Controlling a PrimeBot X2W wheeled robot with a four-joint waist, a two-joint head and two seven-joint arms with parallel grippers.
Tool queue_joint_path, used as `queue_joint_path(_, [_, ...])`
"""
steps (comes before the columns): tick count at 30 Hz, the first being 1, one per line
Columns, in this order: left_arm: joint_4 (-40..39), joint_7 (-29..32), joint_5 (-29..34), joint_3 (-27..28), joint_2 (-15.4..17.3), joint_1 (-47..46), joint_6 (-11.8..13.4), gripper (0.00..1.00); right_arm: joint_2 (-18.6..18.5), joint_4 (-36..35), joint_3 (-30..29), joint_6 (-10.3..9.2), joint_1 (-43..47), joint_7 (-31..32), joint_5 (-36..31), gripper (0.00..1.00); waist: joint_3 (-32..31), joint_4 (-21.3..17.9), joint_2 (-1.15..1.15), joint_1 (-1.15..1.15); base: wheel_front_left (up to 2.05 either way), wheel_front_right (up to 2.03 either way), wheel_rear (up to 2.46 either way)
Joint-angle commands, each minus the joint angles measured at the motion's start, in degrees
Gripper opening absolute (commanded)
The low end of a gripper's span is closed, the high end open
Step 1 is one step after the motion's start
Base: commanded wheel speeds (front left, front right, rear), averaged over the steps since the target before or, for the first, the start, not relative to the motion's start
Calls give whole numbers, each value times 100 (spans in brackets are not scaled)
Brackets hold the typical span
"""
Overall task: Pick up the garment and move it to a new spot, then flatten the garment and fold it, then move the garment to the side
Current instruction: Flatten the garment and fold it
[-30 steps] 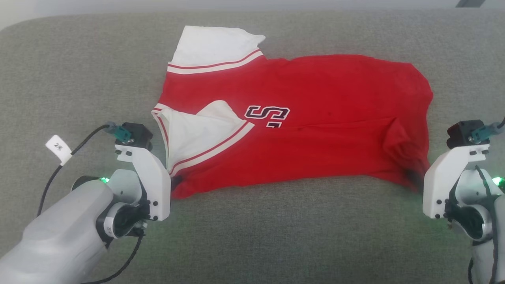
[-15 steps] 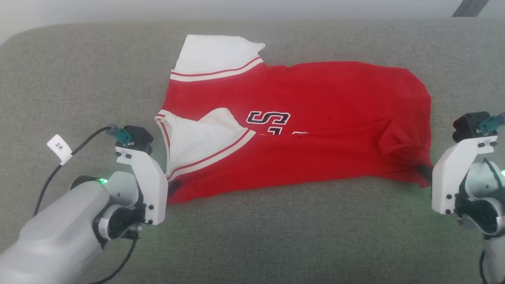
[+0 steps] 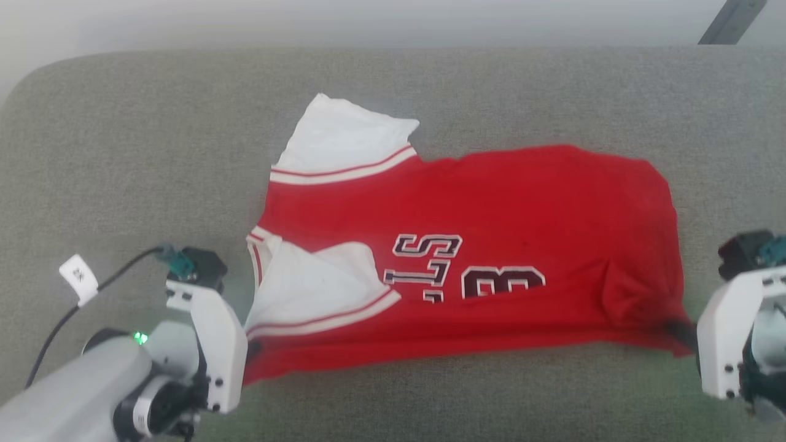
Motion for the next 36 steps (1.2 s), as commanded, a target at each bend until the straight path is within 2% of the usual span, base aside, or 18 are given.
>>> queue_joint_path(1, [-83,-26,15,-7,111,131,109,0,-33,-56,-68,-13,128,22,27,0,1,10,0,0,0,0,0])
queue_joint_path(6, [-391,-155,36,-94,176,461,302,0,134,-63,-89,-13,482,-82,112,0,23,18,0,0,0,0,0])
queue_joint_path(9, [-305,-215,9,-149,80,583,278,0,239,82,-27,-12,556,-174,152,0,21,-6,0,0,0,0,0])
queue_joint_path(10, [-247,-220,10,-176,53,617,254,5,255,140,13,-12,555,-216,141,0,17,-15,0,0,0,0,0])
queue_joint_path(11, [-177,-223,42,-217,36,630,231,14,263,201,52,-12,536,-266,117,7,12,-30,0,0,0,0,0])
queue_joint_path(12, [-112,-236,65,-238,12,640,204,26,262,249,88,-12,507,-333,89,35,4,-43,0,0,0,0,0])
queue_joint_path(13, [-61,-258,48,-239,-15,659,184,43,267,285,103,-12,478,-425,62,79,-10,-59,0,0,0,0,0])
queue_joint_path(14, [-10,-268,35,-230,-32,664,165,62,274,328,122,-13,450,-502,41,100,-26,-72,0,0,0,0,0])
queue_joint_path(15, [30,-276,78,-241,-14,639,153,86,282,367,134,-13,425,-561,44,100,-47,-89,0,0,0,0,0])
queue_joint_path(16, [46,-267,78,-236,-5,614,146,100,276,387,146,-12,392,-609,62,100,-62,-100,0,0,0,0,0])
queue_joint_path(23, [-313,-181,165,-90,347,394,234,100,167,264,147,-11,335,-969,122,100,-188,-203,0,0,0,0,0])
queue_joint_path(28, [-810,-110,204,124,810,189,352,100,186,-127,85,-10,302,-1393,88,100,-186,-317,0,0,0,0,0])
queue_joint_path(31, [-977,-183,273,278,1021,-13,352,100,212,-447,148,-9,222,-1908,15,100,-139,-431,0,0,0,0,0])
queue_joint_path(35, [-912,-300,316,517,1069,-352,167,100,457,-766,139,-7,39,-2964,-168,100,-5,-646,0,0,0,0,0])
queue_joint_path(36, [-912,-300,316,517,1069,-352,167,100,457,-766,139,-7,39,-2964,-168,100,-5,-646,0,0,0,0,0])
